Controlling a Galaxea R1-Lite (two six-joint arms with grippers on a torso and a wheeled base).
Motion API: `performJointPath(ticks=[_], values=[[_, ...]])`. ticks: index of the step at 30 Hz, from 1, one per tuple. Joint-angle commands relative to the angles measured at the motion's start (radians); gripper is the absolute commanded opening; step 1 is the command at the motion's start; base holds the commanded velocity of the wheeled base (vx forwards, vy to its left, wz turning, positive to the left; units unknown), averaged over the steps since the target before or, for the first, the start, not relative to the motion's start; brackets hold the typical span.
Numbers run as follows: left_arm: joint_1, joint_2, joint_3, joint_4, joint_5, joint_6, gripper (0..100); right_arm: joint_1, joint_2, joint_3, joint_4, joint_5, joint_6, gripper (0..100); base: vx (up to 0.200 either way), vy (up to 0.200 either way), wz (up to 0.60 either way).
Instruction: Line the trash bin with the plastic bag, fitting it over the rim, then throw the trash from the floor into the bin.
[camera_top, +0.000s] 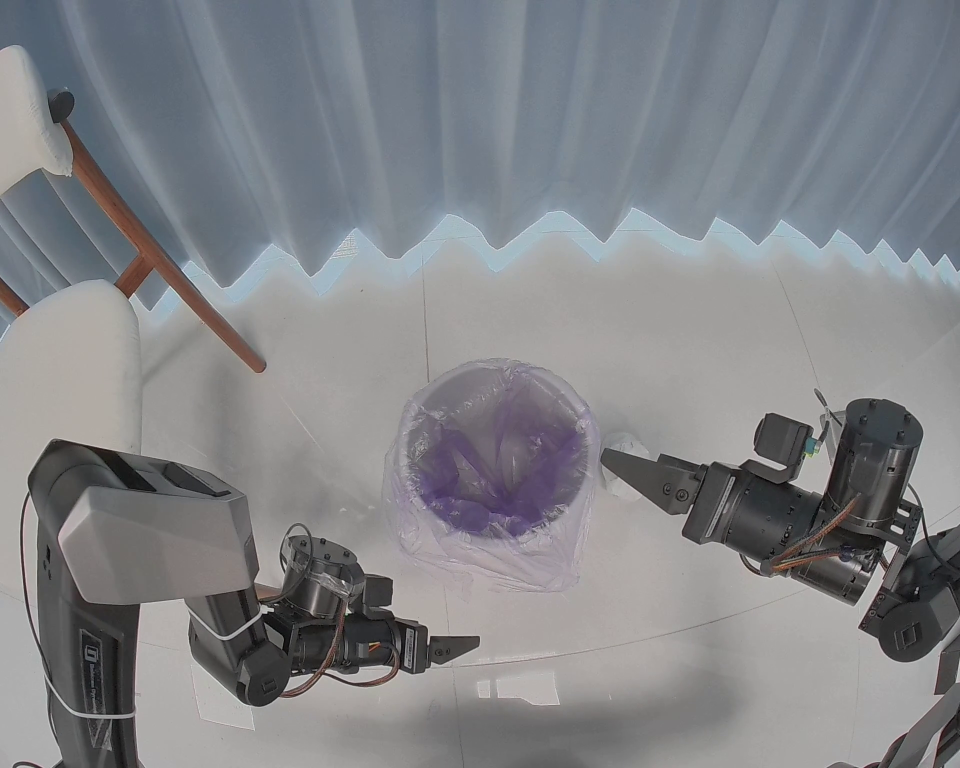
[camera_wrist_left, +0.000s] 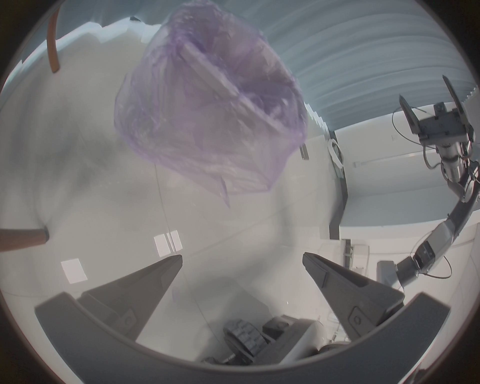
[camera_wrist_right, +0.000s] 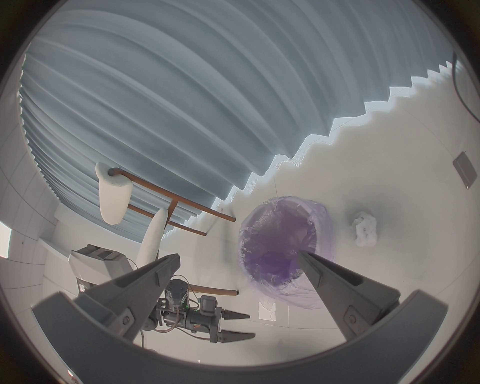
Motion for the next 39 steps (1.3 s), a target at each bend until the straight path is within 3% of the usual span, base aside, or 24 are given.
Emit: performJointPath(ticks=[1,7,14,31,32,39], values=[[0.024,0.067,-0.035,-0.041,0.009,-0.007,100,0.001,0.001,0.001,0.000,0.001,0.000,100,0.000,0.000,0.00],[0.050,0.131,-0.089,-0.096,0.009,-0.033,100,0.001,0.000,0.001,-0.002,0.001,0.000,100,0.000,0.000,0.00],[0.050,0.159,-0.150,-0.148,0.008,-0.149,100,0.001,-0.004,0.001,-0.002,0.001,0.000,100,0.000,0.000,0.00],[0.093,0.238,-0.244,-0.215,0.037,-0.152,100,0.001,-0.010,-0.002,-0.005,0.001,0.000,100,0.000,0.000,0.00],[0.095,0.238,-0.245,-0.215,0.037,-0.152,0,0.001,-0.010,-0.002,-0.005,0.001,0.000,100,0.000,0.000,0.00],[0.096,0.274,-0.264,-0.214,0.054,-0.152,0,0.003,-0.007,0.000,-0.007,0.001,0.000,100,0.000,0.000,0.00]])
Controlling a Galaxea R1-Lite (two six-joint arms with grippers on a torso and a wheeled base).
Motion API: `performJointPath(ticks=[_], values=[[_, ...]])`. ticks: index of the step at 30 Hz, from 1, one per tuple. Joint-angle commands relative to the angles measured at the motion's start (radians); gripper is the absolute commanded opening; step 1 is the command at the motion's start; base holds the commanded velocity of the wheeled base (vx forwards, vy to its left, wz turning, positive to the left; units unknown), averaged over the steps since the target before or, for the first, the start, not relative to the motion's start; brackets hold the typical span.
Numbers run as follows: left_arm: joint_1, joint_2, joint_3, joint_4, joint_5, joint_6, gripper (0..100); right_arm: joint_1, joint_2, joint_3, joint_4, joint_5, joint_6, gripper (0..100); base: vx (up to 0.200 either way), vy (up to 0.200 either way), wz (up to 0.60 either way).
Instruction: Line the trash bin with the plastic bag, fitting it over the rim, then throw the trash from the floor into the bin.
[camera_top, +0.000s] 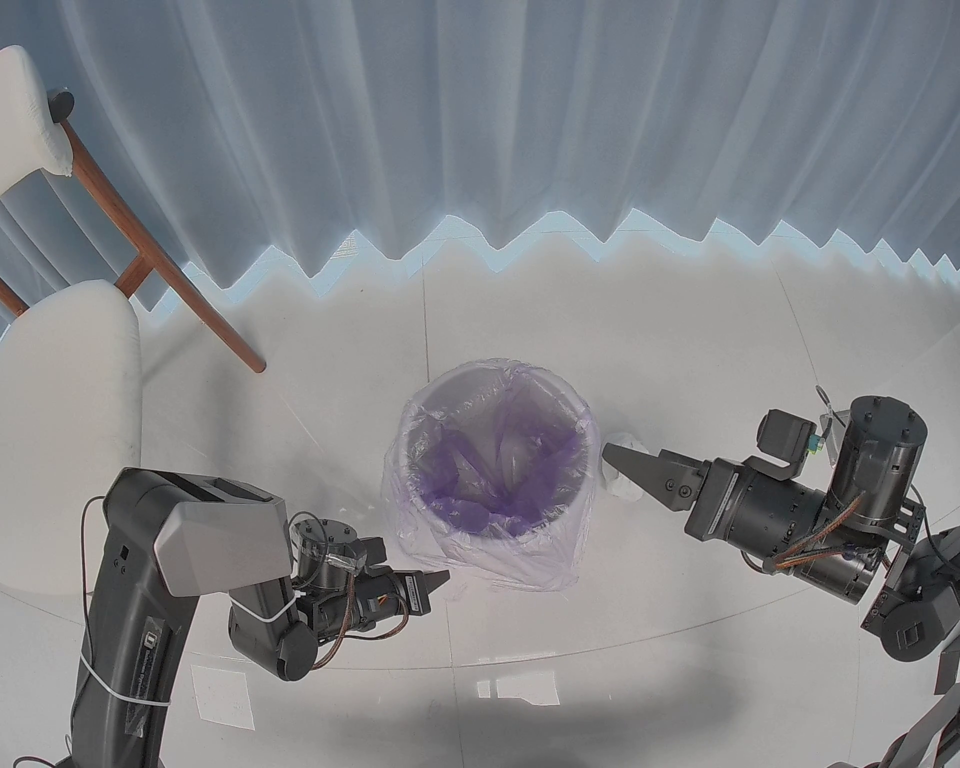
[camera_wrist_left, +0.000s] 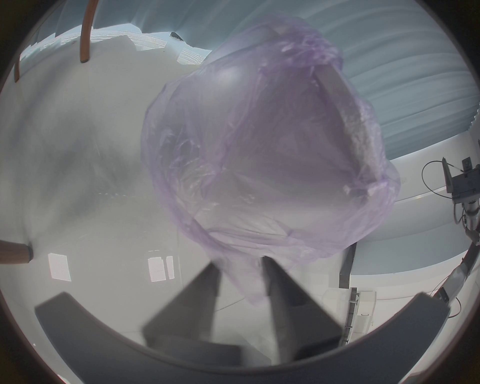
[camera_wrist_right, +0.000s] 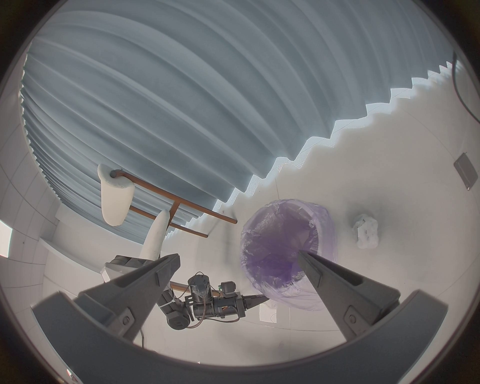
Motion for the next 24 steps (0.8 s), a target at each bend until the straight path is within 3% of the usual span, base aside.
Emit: performJointPath(ticks=[1,6,14,19,24], values=[[-0.002,0.025,-0.007,0.010,0.017,0.000,0,0.002,0.001,0.001,0.000,0.001,0.000,100,0.000,0.000,0.00],[-0.011,0.018,-0.015,0.020,0.020,-0.062,0,0.002,0.003,0.001,0.000,0.001,0.000,100,0.000,0.000,0.00],[-0.020,0.016,-0.041,0.076,0.069,-0.062,0,0.003,0.003,0.002,0.000,0.001,-0.001,100,0.000,0.000,0.00],[-0.035,0.009,-0.130,0.287,0.195,-0.062,0,0.005,0.005,0.002,0.000,0.001,-0.001,100,0.000,0.000,0.00],[-0.035,-0.001,-0.139,0.336,0.211,-0.062,0,0.006,0.005,0.005,0.000,0.001,-0.001,100,0.000,0.000,0.00]])
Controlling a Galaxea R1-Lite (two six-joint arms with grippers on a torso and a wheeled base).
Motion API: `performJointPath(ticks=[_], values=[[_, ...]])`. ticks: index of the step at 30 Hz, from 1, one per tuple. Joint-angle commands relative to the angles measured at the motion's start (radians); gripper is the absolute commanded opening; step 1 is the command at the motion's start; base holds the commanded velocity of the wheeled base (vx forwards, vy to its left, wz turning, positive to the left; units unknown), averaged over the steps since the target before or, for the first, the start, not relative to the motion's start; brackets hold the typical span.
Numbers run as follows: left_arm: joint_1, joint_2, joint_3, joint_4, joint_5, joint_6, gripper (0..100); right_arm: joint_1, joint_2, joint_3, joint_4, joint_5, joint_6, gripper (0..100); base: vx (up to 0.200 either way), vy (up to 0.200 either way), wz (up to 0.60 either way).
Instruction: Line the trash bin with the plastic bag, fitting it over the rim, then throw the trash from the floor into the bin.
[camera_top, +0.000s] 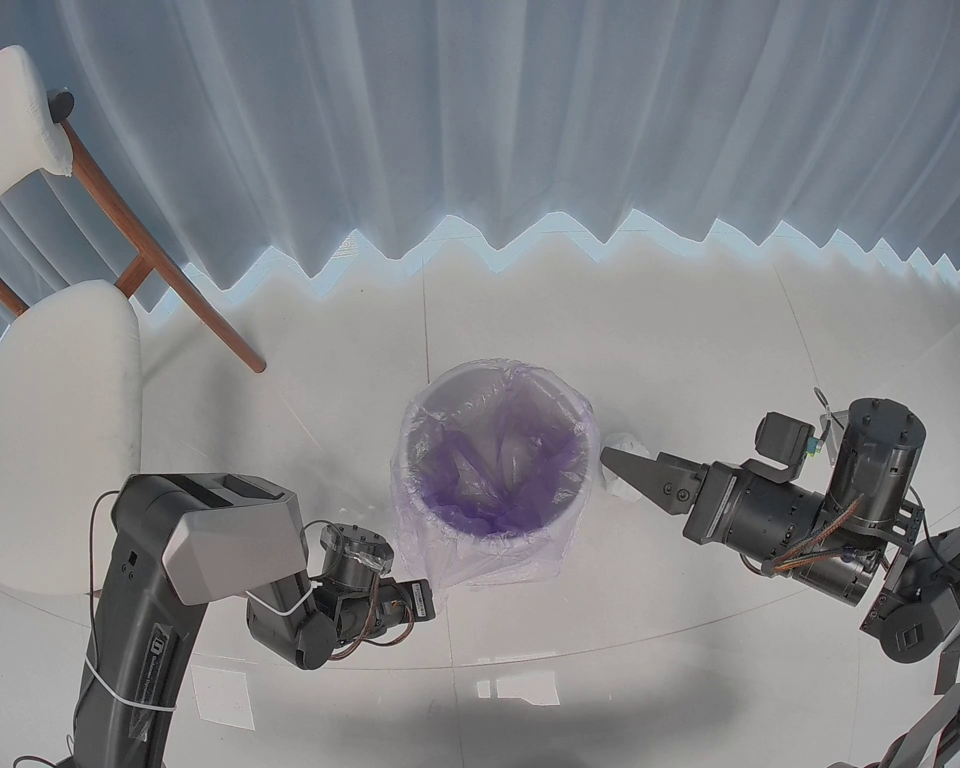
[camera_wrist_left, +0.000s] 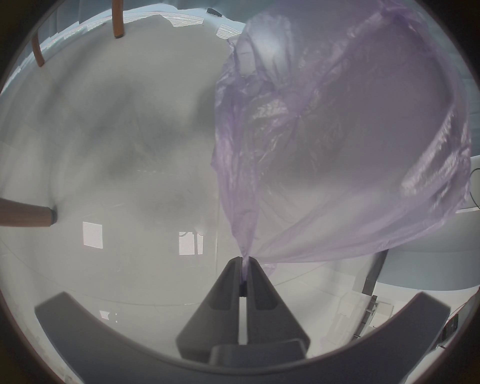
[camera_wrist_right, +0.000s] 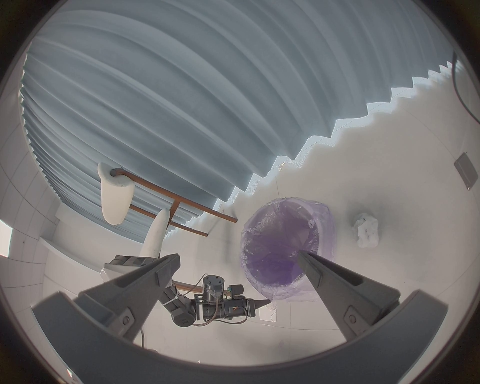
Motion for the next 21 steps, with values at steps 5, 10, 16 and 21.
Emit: performJointPath(ticks=[5,10,16,21], values=[[-0.006,-0.013,-0.022,0.000,0.010,-0.001,0,0.002,0.002,0.002,0.000,0.001,0.000,100,0.000,0.000,0.00],[-0.009,-0.012,-0.016,-0.011,0.010,0.001,0,0.002,0.002,0.001,0.000,0.001,-0.002,100,0.000,0.000,0.00],[-0.012,-0.012,-0.005,-0.018,0.009,0.006,100,0.002,-0.001,0.001,0.000,0.001,-0.002,100,0.000,0.000,0.00],[-0.031,-0.006,0.031,-0.097,0.010,0.018,100,0.000,-0.001,-0.001,0.000,0.001,-0.002,100,0.000,0.000,0.00]])
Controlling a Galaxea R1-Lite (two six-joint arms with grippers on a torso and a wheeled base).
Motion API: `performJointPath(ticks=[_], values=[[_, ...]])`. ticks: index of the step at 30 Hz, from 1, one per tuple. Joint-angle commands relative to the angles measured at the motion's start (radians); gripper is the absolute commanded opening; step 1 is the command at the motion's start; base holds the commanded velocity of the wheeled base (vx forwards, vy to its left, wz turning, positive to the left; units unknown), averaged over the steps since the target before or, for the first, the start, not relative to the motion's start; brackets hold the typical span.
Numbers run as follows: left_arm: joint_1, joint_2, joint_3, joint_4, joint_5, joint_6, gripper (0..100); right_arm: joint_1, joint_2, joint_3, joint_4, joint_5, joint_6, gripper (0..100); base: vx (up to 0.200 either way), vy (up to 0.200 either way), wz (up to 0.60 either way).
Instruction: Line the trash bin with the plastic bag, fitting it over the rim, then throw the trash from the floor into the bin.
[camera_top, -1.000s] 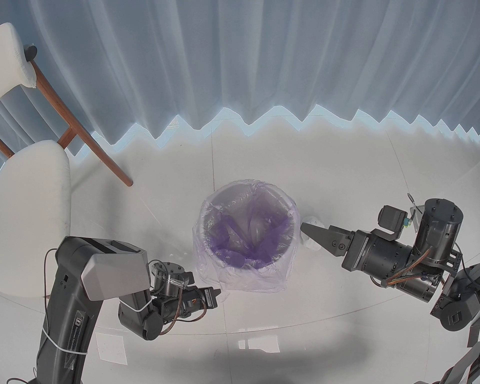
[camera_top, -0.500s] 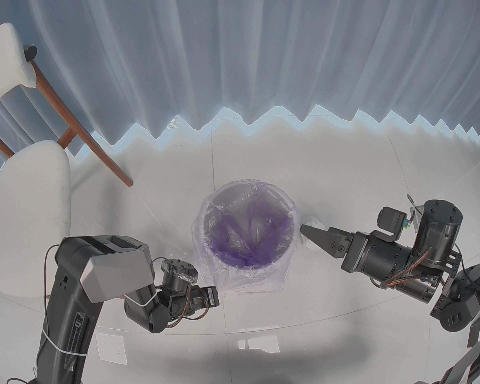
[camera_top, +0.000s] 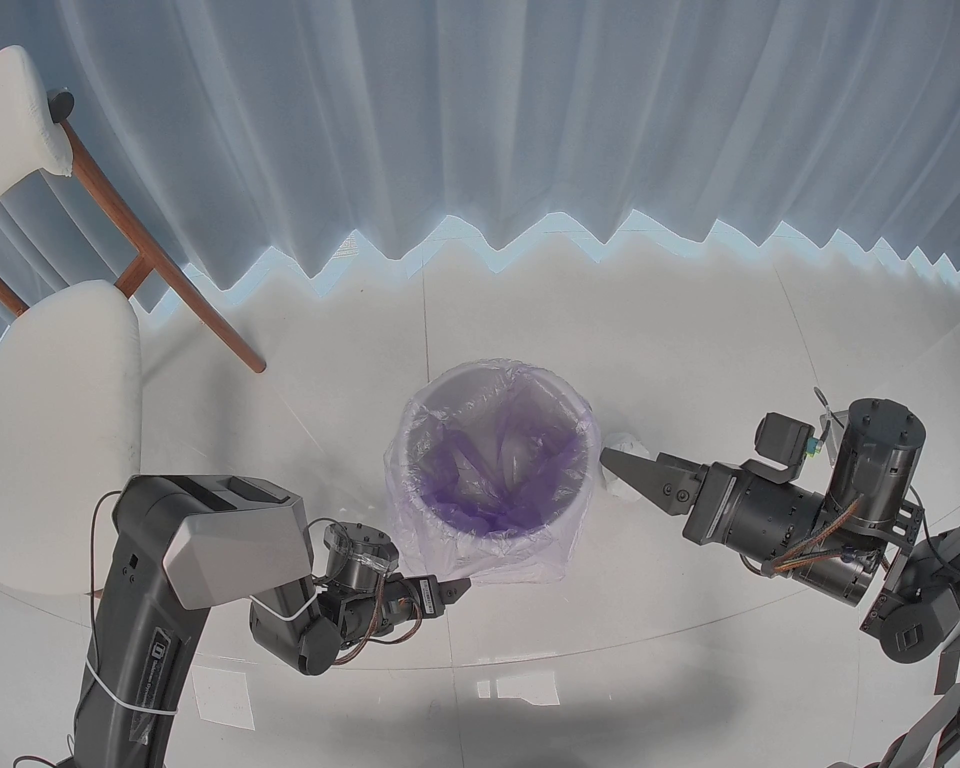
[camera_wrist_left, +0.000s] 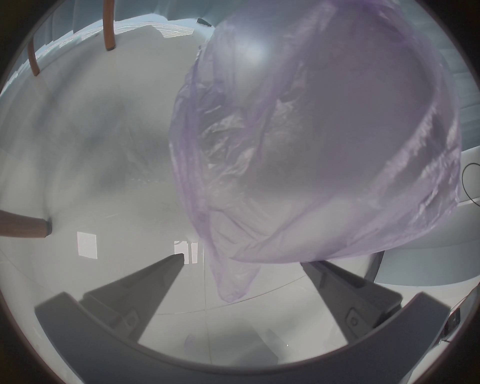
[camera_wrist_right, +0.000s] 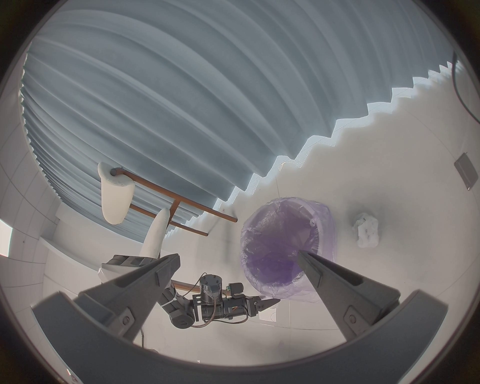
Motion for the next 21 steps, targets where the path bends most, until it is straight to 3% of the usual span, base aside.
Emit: performJointPath(ticks=[1,9,17,21], values=[[-0.008,0.009,0.036,-0.082,0.006,0.030,100,-0.002,-0.004,-0.001,-0.001,0.001,0.000,100,0.000,0.000,0.00],[-0.034,-0.006,0.259,-0.427,0.006,0.222,100,-0.005,-0.018,-0.003,0.000,0.001,0.003,100,0.000,0.000,0.00],[-0.046,-0.273,0.429,-0.414,-0.008,0.234,100,-0.005,-0.025,-0.004,0.002,0.001,0.003,100,0.000,0.000,0.00],[-0.038,-0.514,0.570,-0.414,-0.083,0.251,100,0.002,-0.021,0.003,0.006,0.001,0.003,100,0.000,0.000,0.00]])
